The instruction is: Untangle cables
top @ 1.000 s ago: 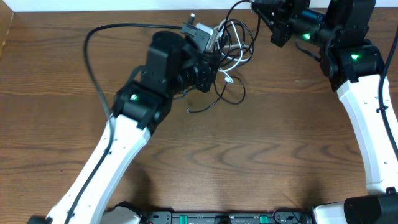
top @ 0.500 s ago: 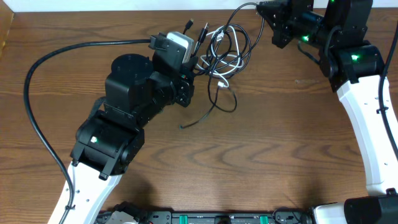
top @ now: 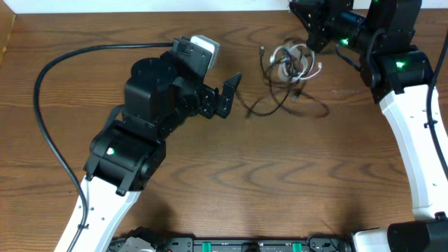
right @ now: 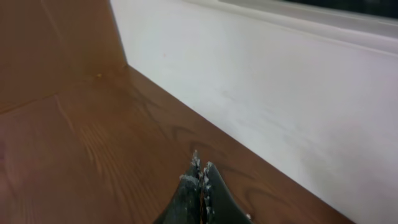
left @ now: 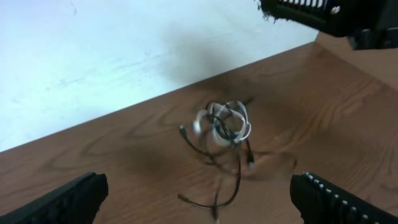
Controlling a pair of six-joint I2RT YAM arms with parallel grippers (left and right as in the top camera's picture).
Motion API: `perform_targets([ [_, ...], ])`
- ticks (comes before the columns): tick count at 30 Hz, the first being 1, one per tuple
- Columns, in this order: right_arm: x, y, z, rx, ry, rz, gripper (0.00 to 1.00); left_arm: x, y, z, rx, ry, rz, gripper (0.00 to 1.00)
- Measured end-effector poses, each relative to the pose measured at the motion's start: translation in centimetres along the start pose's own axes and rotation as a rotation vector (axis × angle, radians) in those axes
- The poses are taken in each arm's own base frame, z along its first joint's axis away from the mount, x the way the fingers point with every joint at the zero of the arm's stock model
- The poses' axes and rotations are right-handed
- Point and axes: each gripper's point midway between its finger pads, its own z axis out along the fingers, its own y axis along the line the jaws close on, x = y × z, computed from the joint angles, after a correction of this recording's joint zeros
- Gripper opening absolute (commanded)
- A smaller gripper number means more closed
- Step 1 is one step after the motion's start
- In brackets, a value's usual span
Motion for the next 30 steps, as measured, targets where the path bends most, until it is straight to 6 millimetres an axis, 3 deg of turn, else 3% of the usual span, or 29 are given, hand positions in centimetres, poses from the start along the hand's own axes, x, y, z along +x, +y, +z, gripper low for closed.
perform_targets([
  [3,-0.2,0.5,0.2,-0.019,-0.008,-0.006,0.02,0.5,0.1,0.9,0.000,0.023,-0.003,0.98],
  [6,0.3,1.0,0.4,-0.022,0.016,0.013,0.28,1.2,0.2,1.7,0.000,0.048,-0.006,0.98],
  [9,1.6,0.6,0.4,0.014,0.069,0.044,0.42,1.5,0.2,2.1,0.003,0.060,-0.008,0.98],
  [19,6.5,-2.5,-0.1,0.199,0.258,0.113,0.44,0.3,0.1,2.2,0.012,0.012,-0.005,0.98],
  [22,9.7,-3.5,0.9,0.216,0.344,0.147,0.45,0.3,-0.1,2.2,0.019,0.012,-0.004,0.98],
  [29,17.9,-5.7,4.4,0.220,0.523,0.230,0.58,0.0,-0.7,1.6,0.046,0.003,-0.002,0.98],
  [30,18.2,-5.8,4.4,0.223,0.529,0.232,0.58,-0.1,-0.8,1.3,0.049,-0.001,-0.002,0.98],
])
